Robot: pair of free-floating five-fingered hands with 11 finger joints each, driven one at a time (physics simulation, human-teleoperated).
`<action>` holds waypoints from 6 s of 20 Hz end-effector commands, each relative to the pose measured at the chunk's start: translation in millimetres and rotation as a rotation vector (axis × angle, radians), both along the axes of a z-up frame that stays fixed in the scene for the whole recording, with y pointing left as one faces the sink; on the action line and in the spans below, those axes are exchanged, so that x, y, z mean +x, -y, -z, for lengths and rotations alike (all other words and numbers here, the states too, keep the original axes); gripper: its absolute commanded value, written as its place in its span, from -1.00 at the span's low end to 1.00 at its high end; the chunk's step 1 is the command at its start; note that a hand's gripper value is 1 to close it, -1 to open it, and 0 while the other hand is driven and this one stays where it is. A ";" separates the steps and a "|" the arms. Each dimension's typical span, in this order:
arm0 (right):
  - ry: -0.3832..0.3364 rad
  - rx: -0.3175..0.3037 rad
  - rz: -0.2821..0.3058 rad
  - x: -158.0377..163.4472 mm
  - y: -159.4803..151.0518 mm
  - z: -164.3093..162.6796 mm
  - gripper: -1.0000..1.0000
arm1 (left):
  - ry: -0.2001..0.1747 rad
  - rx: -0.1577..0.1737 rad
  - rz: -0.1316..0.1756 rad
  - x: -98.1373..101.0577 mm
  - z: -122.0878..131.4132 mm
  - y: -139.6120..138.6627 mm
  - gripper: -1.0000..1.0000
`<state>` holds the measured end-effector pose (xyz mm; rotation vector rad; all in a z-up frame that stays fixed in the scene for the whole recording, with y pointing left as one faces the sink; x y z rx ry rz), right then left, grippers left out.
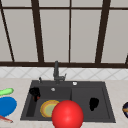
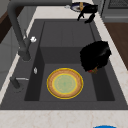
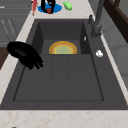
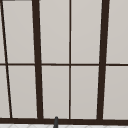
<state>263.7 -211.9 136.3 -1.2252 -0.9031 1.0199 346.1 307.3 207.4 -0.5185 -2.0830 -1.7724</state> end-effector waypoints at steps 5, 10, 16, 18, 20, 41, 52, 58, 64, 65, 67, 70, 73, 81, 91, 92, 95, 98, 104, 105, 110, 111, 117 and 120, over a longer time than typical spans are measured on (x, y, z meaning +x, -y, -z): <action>0.000 0.000 0.000 0.0 0.0 0.0 0.00 | 0.001 0.032 -0.011 14.2 52.8 55.2 1.00; 0.000 0.000 0.000 0.0 0.0 0.0 0.00 | 0.009 0.003 0.000 17.0 94.8 68.4 1.00; 0.000 0.000 0.000 0.0 0.0 0.0 0.00 | 0.003 0.004 -0.018 41.2 144.3 98.5 1.00; 0.000 0.000 0.000 0.0 0.0 0.0 0.00 | 0.008 0.004 -0.019 47.8 159.1 105.7 1.00; 0.000 0.000 0.000 0.0 0.0 0.0 0.00 | 0.014 -0.001 -0.010 57.1 175.2 104.9 1.00; 0.000 0.000 0.000 0.0 0.0 0.0 0.00 | -0.005 -0.027 0.018 121.0 249.2 104.1 -1.00; 0.000 0.000 0.000 0.0 0.0 0.0 0.00 | -0.085 -0.006 0.035 131.6 188.1 56.1 -1.00; 0.000 0.000 0.000 0.0 0.0 0.0 0.00 | -0.106 -0.012 0.027 131.6 145.0 23.1 -1.00; 0.000 0.000 0.000 0.0 0.0 0.0 0.00 | -0.108 -0.024 0.023 133.8 105.3 -14.0 -1.00; 0.000 0.000 0.000 0.0 0.0 0.0 0.00 | -0.110 -0.022 0.026 133.7 99.4 -21.2 -1.00; 0.000 0.000 0.000 0.0 0.0 0.0 0.00 | -0.136 -0.015 0.030 133.2 85.9 -36.8 -1.00; 0.000 0.000 0.000 0.0 0.0 0.0 0.00 | -0.124 -0.010 0.035 133.1 71.7 -59.1 -1.00; 0.000 0.000 0.000 0.0 0.0 0.0 0.00 | -0.107 -0.006 0.047 133.0 59.0 -82.5 -1.00; 0.000 0.000 0.000 0.0 0.0 0.0 0.00 | -0.093 -0.006 0.025 132.4 46.9 -140.5 -1.00; 0.000 0.000 0.000 0.0 0.0 0.0 0.00 | -0.103 -0.016 0.049 157.0 44.5 -220.0 -1.00; 0.000 0.000 0.000 0.0 0.0 0.0 0.00 | -0.103 -0.017 0.049 159.8 44.5 -228.1 -1.00; 0.000 0.000 0.000 0.0 0.0 0.0 0.00 | -0.099 -0.025 0.049 168.8 46.4 -252.4 -1.00; 0.000 0.000 0.000 0.0 0.0 0.0 0.00 | -0.102 -0.041 0.051 179.0 60.1 -275.6 -1.00; 0.000 0.000 0.000 0.0 0.0 0.0 0.00 | -0.101 -0.050 0.053 196.6 90.6 -322.9 -1.00; 0.000 0.000 0.000 0.0 0.0 0.0 0.00 | -0.096 -0.052 0.053 197.9 97.6 -331.1 -1.00; 0.000 0.000 0.000 0.0 0.0 0.0 0.00 | -0.146 -0.103 -0.003 212.5 116.0 -353.2 -1.00; 0.000 0.000 0.000 0.0 0.0 0.0 0.00 | -0.172 -0.138 -0.001 217.8 116.3 -356.4 -1.00; 0.000 0.000 0.000 0.0 0.0 0.0 0.00 | -0.263 -0.255 0.040 220.5 105.0 -367.3 -1.00; 0.000 0.000 0.000 0.0 0.0 0.0 0.00 | -0.275 -0.275 0.051 210.0 84.5 -369.0 -1.00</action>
